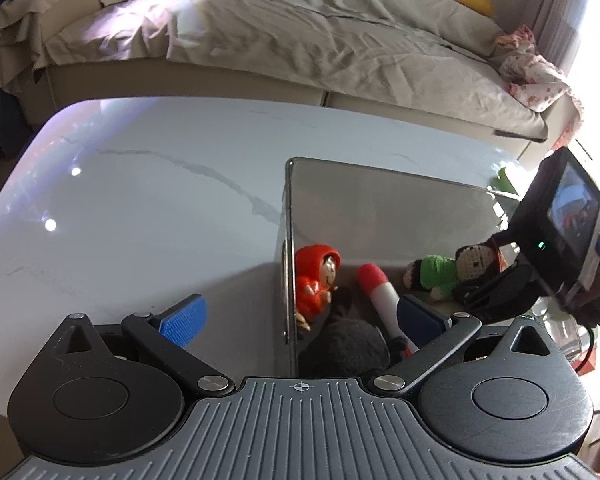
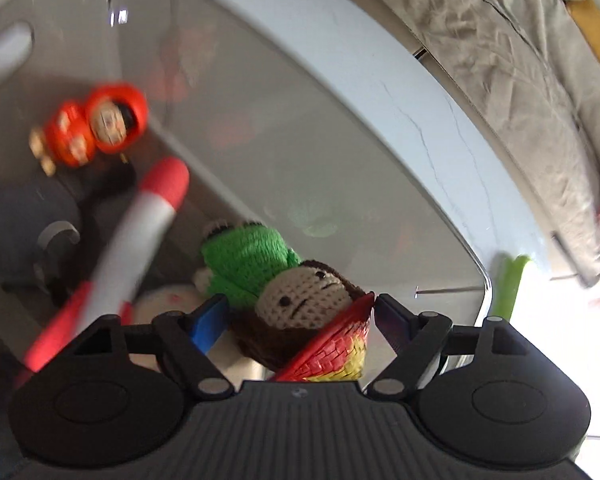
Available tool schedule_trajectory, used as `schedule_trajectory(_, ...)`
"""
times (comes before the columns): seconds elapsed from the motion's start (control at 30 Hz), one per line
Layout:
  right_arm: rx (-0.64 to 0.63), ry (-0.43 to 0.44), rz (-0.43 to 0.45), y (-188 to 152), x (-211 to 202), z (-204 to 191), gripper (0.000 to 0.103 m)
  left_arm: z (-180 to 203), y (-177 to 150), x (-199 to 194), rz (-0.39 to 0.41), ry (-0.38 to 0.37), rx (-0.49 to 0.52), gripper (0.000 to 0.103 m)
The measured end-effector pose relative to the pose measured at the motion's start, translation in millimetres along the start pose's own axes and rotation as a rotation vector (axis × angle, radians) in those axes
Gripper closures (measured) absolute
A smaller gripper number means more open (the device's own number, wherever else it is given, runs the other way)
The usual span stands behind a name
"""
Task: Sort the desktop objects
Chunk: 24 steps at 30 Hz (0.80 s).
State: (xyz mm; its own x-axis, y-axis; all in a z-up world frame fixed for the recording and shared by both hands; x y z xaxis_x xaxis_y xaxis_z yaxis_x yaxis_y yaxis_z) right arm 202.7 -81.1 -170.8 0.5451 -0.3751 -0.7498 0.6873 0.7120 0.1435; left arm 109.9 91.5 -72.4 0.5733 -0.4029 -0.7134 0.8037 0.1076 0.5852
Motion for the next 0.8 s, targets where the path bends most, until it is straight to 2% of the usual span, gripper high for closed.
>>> schedule_trajectory(0.1, -0.035, -0.040, 0.020, -10.8, 18.8, -16.8, 0.029, -7.2, -1.8, -5.1, 0.007, 0.007, -0.026, 0.000)
schedule_trajectory(0.23, -0.002, -0.013, 0.079, -17.1, 4.7, -6.4, 0.036, -9.4, -0.1, -6.9, 0.014, 0.006, -0.037, 0.000)
schedule_trajectory(0.37, -0.034, -0.006, 0.218, -20.5, -22.9, -12.0, 0.036, -2.0, 0.1, -1.3, 0.005, -0.013, -0.026, 0.000)
schedule_trajectory(0.47, -0.120, -0.039, 0.324, -12.5, -29.9, -25.5, 0.036, 3.1, -3.1, 0.7, -0.005, -0.015, -0.008, 0.000)
schedule_trajectory(0.53, -0.186, -0.077, 0.362, -7.1, -25.1, -32.9, 0.035, 3.9, -5.1, 0.4, -0.009, -0.010, -0.003, 0.000)
schedule_trajectory(0.6, -0.216, -0.102, 0.356, -4.8, -18.5, -38.3, 0.032, -0.5, -7.3, -2.4, -0.008, -0.002, -0.015, 0.000)
schedule_trajectory(0.63, -0.206, -0.088, 0.342, -5.8, -18.5, -38.3, 0.031, -2.9, -7.7, -3.6, -0.008, -0.004, -0.022, 0.000)
schedule_trajectory(0.7, -0.130, -0.034, 0.310, -17.0, -36.0, -38.4, 0.026, -7.2, -5.5, -4.9, -0.009, -0.018, -0.041, 0.000)
schedule_trajectory(0.73, -0.077, -0.004, 0.289, -16.7, -39.2, -30.0, 0.019, -9.4, -4.3, -5.5, -0.010, -0.025, -0.051, 0.000)
schedule_trajectory(0.8, 0.030, 0.118, 0.213, -19.6, -48.7, -12.3, 0.010, -12.5, -1.4, -6.0, -0.011, -0.043, -0.068, 0.000)
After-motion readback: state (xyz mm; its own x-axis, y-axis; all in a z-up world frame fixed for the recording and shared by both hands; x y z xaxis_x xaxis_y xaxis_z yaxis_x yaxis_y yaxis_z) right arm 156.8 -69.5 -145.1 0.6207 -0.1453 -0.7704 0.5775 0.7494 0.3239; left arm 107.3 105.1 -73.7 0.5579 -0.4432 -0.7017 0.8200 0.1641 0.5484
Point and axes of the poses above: each gripper's, at about its wrist camera, not at the fingertips, and x roughly the way its jaws point, z to its right, y to its top, the point moved 5 cm from there along x, roughly the way its jaws point, and after that the axes turned 15 degrees about -y, right-handed, at the moved point
